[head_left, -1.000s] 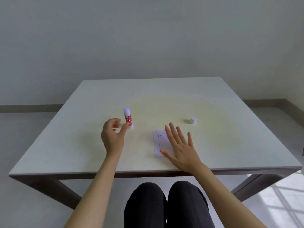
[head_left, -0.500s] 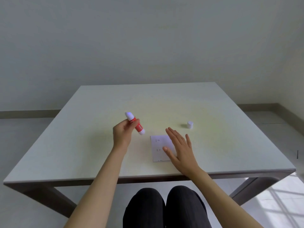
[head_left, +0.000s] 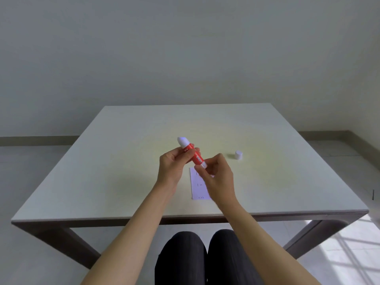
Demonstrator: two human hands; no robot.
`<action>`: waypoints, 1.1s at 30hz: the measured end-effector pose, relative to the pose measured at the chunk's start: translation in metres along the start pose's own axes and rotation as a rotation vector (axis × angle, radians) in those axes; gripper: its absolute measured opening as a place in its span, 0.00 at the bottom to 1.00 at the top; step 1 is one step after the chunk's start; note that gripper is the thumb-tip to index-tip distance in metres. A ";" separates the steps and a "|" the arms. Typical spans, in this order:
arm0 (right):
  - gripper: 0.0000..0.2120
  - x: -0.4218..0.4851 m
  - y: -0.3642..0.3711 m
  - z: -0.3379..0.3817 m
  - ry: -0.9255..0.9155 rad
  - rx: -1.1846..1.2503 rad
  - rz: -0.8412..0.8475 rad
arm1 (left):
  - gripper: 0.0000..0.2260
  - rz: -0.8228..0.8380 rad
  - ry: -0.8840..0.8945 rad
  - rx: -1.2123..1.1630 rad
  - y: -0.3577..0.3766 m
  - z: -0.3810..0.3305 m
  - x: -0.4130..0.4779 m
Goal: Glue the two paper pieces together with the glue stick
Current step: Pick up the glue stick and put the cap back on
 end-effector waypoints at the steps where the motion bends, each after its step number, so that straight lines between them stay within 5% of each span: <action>1: 0.10 -0.002 0.000 0.002 -0.149 -0.259 -0.051 | 0.04 -0.009 -0.001 -0.002 0.002 -0.001 -0.001; 4: 0.13 -0.003 0.001 0.004 -0.219 -0.312 -0.090 | 0.04 -0.028 0.009 0.002 0.005 -0.005 -0.003; 8: 0.24 0.003 0.001 0.005 0.608 0.540 0.158 | 0.03 -0.035 0.007 0.011 0.000 -0.008 -0.003; 10: 0.18 0.002 0.001 0.004 0.707 0.725 0.214 | 0.03 -0.026 0.008 0.008 -0.001 -0.009 -0.005; 12: 0.08 0.002 0.000 0.005 0.444 0.596 0.171 | 0.03 -0.032 0.005 0.005 0.000 -0.010 -0.005; 13: 0.05 0.001 0.000 0.007 0.191 0.334 0.136 | 0.03 -0.039 -0.001 0.004 0.000 -0.010 -0.005; 15: 0.09 -0.006 -0.002 0.009 -0.298 -0.308 0.012 | 0.03 -0.044 -0.009 0.002 0.002 -0.010 -0.006; 17: 0.11 -0.006 -0.001 0.009 -0.512 -0.522 -0.020 | 0.03 -0.053 -0.009 0.003 0.003 -0.009 -0.007; 19: 0.13 -0.002 -0.001 0.007 -0.276 -0.282 -0.001 | 0.04 -0.074 -0.006 0.018 0.002 -0.008 -0.007; 23: 0.19 0.003 0.002 0.001 0.625 0.569 0.193 | 0.04 -0.081 -0.008 0.024 -0.001 -0.008 -0.007; 24: 0.18 0.002 0.001 -0.001 0.687 0.658 0.214 | 0.03 -0.079 -0.010 0.027 0.000 -0.007 -0.007; 26: 0.10 0.002 0.000 -0.001 0.512 0.571 0.158 | 0.04 -0.114 -0.023 0.041 0.001 -0.006 -0.006; 31: 0.08 -0.010 0.010 0.008 -0.513 -0.597 -0.102 | 0.08 -0.317 -0.119 0.044 0.008 0.004 -0.006; 33: 0.11 -0.007 0.011 0.004 -0.617 -0.750 -0.003 | 0.11 -0.375 -0.105 0.091 0.007 0.005 -0.005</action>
Point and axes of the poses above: each hand's wrist, its own x-axis towards the middle knuckle, its own y-axis out of the palm, z = x × y, the point moved 3 cm from there along x, towards the middle knuckle, and after that the axes turned 14 degrees about x, right-handed, at the moved point
